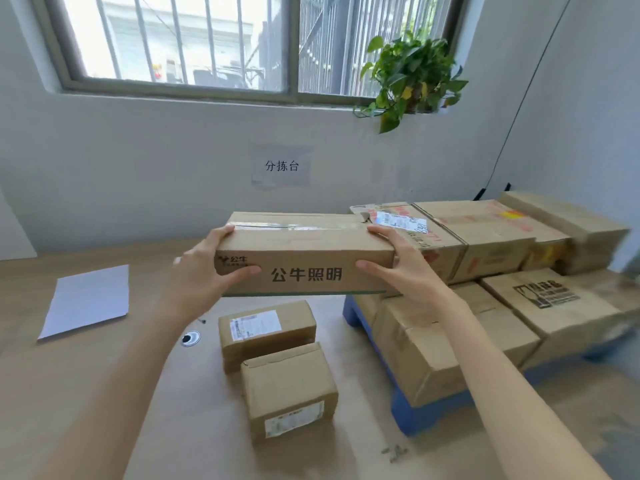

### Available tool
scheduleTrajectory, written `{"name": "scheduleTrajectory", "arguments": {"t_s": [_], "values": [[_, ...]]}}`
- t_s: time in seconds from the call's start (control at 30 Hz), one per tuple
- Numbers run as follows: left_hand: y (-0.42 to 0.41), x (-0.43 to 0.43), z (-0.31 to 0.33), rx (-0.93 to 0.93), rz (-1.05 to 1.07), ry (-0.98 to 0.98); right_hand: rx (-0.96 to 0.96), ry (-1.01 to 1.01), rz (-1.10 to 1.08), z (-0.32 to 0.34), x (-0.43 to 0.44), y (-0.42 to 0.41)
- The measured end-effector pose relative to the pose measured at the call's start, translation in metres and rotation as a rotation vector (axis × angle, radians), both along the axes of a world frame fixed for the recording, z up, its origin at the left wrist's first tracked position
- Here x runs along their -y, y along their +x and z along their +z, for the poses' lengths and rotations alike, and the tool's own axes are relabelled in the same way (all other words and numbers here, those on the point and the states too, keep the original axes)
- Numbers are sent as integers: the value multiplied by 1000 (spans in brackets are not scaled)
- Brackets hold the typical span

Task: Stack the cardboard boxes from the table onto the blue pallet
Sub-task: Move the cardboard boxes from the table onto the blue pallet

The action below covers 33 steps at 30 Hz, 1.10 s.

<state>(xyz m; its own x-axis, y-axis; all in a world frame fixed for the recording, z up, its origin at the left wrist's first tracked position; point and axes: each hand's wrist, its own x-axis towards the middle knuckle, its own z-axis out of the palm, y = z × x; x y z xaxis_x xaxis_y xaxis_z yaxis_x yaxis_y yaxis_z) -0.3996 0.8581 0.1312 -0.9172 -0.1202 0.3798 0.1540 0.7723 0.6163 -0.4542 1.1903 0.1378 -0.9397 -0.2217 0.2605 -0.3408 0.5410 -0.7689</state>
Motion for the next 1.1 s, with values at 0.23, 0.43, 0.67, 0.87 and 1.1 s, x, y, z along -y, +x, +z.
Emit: {"name": "scheduleTrajectory", "arguments": {"t_s": [0.23,0.43,0.67,0.87,1.1], "values": [[-1,-162,-30,-21,-66,70,53,34,-38,-14,-168,3],[0,-275,-63,16,-24,104,131,19,58,-37,-277,-8],[-3,-351,-95,97,76,89,198,46,133,-68,-340,-40],[4,-380,-114,121,134,66,241,120,178,-92,-359,-51],[8,-391,-118,116,177,31,195,140,190,-108,-363,-57]]}}
